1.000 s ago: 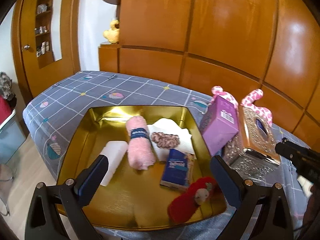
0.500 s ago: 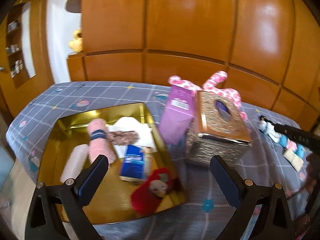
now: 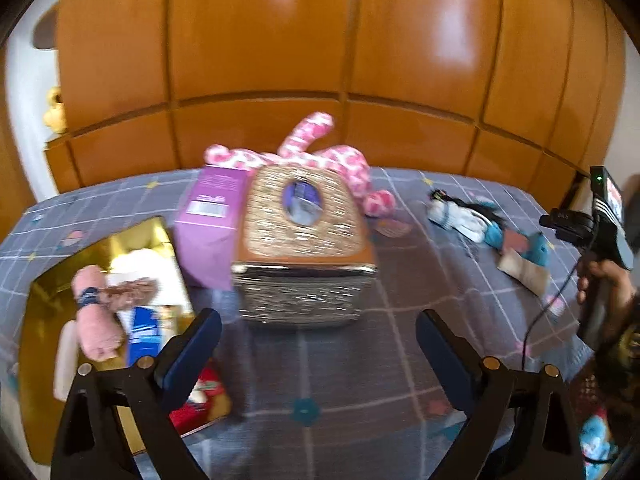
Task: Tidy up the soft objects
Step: 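Reach the left tool to the white knit sock with blue band and grasp it, then lift the white sock with left tool while right tool grasps black doll hair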
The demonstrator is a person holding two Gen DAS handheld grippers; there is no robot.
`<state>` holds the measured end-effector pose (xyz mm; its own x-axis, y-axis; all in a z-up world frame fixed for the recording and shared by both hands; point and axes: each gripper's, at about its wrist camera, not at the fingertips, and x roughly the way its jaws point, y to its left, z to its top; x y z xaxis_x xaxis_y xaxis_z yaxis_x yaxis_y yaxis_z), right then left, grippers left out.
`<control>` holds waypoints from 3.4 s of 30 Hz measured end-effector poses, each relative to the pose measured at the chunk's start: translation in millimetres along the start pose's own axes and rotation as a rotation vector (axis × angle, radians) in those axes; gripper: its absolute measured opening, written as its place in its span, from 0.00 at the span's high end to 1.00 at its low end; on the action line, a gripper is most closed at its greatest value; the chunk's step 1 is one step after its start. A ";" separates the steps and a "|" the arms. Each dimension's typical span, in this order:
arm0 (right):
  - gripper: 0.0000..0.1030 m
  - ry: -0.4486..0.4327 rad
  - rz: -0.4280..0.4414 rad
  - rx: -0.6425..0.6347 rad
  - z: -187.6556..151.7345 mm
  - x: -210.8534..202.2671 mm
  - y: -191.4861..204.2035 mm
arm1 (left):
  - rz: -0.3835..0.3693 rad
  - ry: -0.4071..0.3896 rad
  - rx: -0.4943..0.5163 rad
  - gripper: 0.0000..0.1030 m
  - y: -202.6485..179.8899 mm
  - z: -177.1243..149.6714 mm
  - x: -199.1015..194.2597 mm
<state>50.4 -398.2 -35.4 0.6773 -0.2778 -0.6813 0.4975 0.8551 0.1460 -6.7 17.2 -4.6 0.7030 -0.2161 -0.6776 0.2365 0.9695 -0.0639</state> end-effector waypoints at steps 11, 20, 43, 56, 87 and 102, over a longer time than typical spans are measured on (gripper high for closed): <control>0.57 0.110 0.084 0.296 1.5 19.3 -47.9 | -0.193 0.173 0.032 0.29 -79.6 36.4 61.7; 0.57 0.148 0.170 0.283 -0.9 24.3 -39.3 | -0.293 0.289 -0.072 0.33 -142.5 83.2 146.5; 0.57 0.251 0.362 0.366 -6.5 39.9 -39.2 | -0.179 0.445 -0.256 0.47 -203.2 135.8 320.0; 0.57 0.226 0.356 0.367 -7.7 34.5 -40.2 | -0.309 0.362 -0.058 0.63 -155.3 108.5 216.8; 0.48 0.369 0.113 -0.790 41.0 173.8 112.8 | -0.282 0.412 -0.059 0.48 -119.1 35.5 216.1; 0.97 0.394 0.336 -0.501 40.3 108.2 111.0 | -0.235 0.374 -0.029 0.69 -115.7 25.1 195.2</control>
<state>200.7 -350.9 -64.0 0.4568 0.1334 -0.8795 -0.0760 0.9909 0.1109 120.0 -140.1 -111.1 0.3401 -0.3796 -0.8604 0.3385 0.9030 -0.2646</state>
